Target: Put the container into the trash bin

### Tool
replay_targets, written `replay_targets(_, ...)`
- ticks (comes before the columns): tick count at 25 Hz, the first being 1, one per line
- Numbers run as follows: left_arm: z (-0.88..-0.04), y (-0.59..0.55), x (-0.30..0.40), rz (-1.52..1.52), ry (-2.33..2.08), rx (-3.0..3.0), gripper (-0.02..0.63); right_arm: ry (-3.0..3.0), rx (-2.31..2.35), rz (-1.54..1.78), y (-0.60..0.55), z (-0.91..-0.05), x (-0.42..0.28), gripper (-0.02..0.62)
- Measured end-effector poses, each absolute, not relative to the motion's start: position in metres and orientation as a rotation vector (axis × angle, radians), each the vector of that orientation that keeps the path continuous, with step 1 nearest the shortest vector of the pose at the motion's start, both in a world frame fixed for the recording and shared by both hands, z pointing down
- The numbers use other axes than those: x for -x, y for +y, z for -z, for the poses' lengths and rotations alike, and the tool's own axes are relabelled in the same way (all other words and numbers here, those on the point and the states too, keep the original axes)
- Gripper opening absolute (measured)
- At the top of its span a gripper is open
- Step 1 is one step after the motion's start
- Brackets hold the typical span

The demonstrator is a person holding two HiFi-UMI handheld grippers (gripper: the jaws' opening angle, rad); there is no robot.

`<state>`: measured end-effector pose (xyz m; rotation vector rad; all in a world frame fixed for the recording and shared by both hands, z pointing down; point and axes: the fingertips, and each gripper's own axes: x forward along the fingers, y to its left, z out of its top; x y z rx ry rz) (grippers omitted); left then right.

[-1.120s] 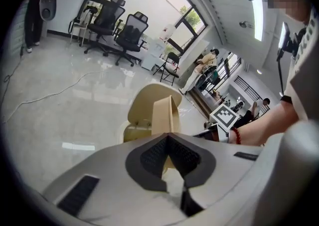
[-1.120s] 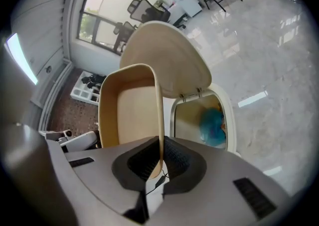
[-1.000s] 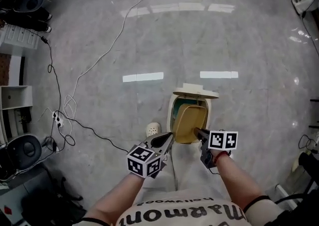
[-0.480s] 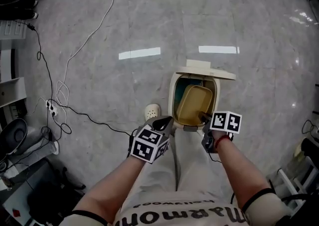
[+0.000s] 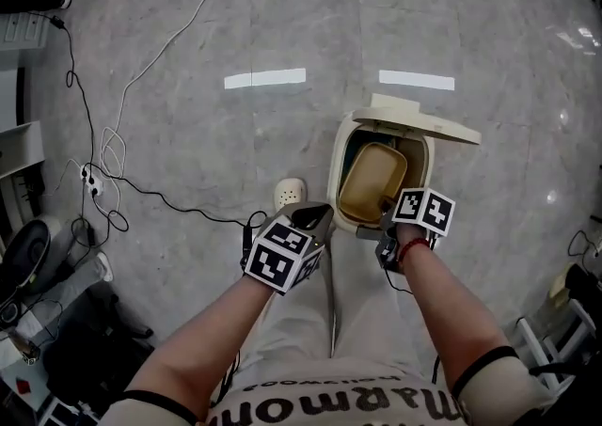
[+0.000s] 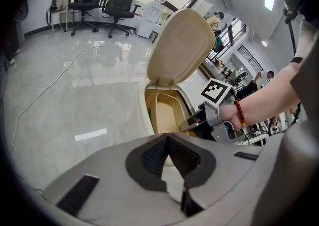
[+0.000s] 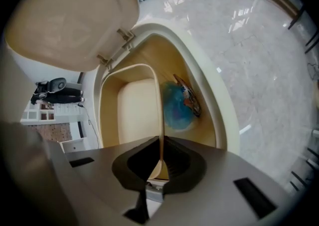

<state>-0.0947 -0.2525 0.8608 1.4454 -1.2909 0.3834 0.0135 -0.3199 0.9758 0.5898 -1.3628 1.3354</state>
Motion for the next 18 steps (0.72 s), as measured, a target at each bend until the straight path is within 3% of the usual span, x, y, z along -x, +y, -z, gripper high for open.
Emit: replay_targets(18, -0.868, -0.245, 0.095, -0.287, -1.319, -1.424, -0.003, -1.25, -0.719, -1.332, -0.326, -0.99, -0.016, 0.014)
